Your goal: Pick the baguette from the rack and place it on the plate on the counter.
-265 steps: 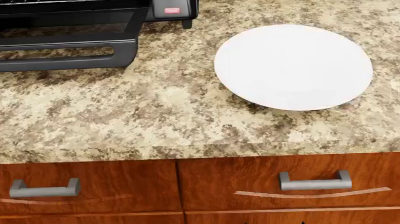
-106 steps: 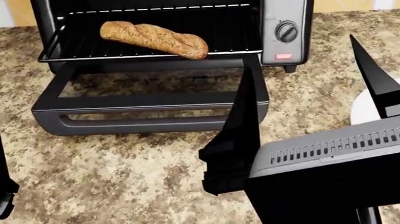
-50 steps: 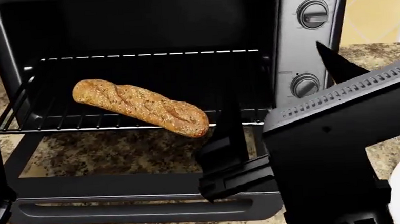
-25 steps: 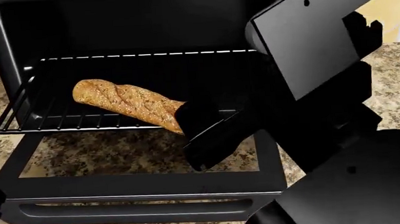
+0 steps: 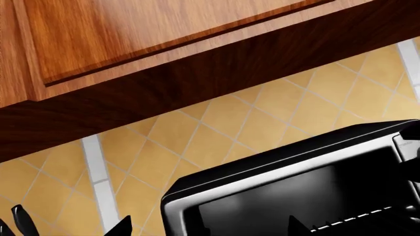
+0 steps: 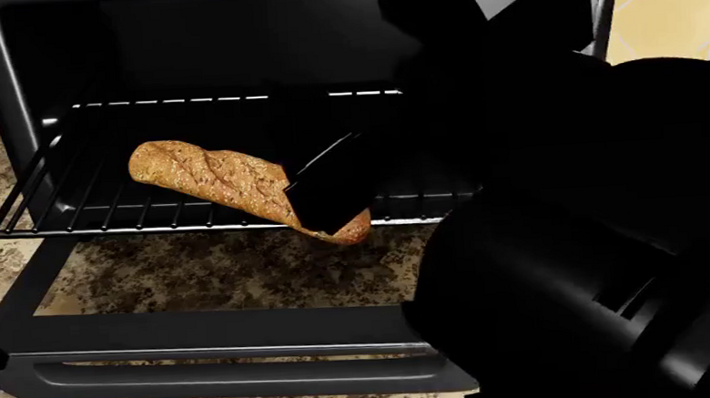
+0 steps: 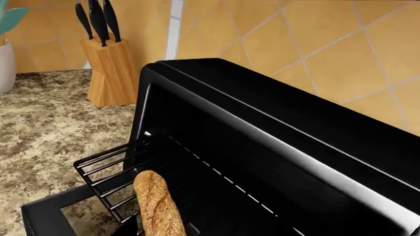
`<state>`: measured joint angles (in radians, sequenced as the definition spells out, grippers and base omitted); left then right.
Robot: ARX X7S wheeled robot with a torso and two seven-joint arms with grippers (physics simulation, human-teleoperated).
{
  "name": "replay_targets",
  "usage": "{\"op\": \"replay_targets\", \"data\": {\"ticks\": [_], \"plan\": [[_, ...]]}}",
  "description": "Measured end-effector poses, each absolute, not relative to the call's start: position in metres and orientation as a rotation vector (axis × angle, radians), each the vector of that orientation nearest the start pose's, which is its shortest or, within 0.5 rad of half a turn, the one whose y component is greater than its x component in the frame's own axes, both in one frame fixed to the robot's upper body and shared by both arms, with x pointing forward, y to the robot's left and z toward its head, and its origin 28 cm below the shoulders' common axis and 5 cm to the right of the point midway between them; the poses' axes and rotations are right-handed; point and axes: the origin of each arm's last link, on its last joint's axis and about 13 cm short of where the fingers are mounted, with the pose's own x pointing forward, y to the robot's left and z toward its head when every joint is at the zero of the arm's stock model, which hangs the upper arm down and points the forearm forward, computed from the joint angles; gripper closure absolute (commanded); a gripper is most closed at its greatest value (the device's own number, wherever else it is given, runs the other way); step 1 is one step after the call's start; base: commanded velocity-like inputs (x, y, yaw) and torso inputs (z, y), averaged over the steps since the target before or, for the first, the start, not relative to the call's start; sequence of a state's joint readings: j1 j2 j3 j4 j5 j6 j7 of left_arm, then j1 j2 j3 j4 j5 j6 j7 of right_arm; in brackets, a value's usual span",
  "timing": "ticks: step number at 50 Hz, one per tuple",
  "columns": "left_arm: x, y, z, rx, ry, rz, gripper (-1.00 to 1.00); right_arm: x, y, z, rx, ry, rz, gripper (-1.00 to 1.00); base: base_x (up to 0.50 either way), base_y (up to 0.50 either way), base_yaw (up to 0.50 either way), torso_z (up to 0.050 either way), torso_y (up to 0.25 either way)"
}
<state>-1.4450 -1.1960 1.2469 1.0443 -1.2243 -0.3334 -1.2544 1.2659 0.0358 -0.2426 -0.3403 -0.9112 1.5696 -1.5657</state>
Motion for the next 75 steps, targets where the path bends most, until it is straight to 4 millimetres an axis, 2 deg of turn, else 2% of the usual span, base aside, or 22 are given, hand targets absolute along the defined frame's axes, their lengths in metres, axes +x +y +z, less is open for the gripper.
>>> {"op": "replay_targets", "data": {"ticks": [7, 22, 55, 75], "plan": [[0.148, 0.224, 0.264, 0.292, -0.434, -0.045, -1.00, 0.277, -0.122, 0.347, -0.237, 0.071, 0.727, -1.00, 0.00, 0.00, 0.00, 0.000, 0.000], [0.147, 0.226, 0.261, 0.307, -0.436, -0.026, -1.00, 0.285, -0.114, 0.337, -0.264, 0.150, 0.770, -1.00, 0.00, 0.00, 0.00, 0.000, 0.000], [0.143, 0.229, 0.255, 0.316, -0.435, -0.003, -1.00, 0.300, -0.105, 0.349, -0.352, 0.276, 0.789, -1.00, 0.00, 0.00, 0.00, 0.000, 0.000], [0.141, 0.230, 0.255, 0.312, -0.437, -0.002, -1.00, 0.307, -0.099, 0.338, -0.347, 0.347, 0.812, -1.00, 0.00, 0.00, 0.00, 0.000, 0.000]]}}
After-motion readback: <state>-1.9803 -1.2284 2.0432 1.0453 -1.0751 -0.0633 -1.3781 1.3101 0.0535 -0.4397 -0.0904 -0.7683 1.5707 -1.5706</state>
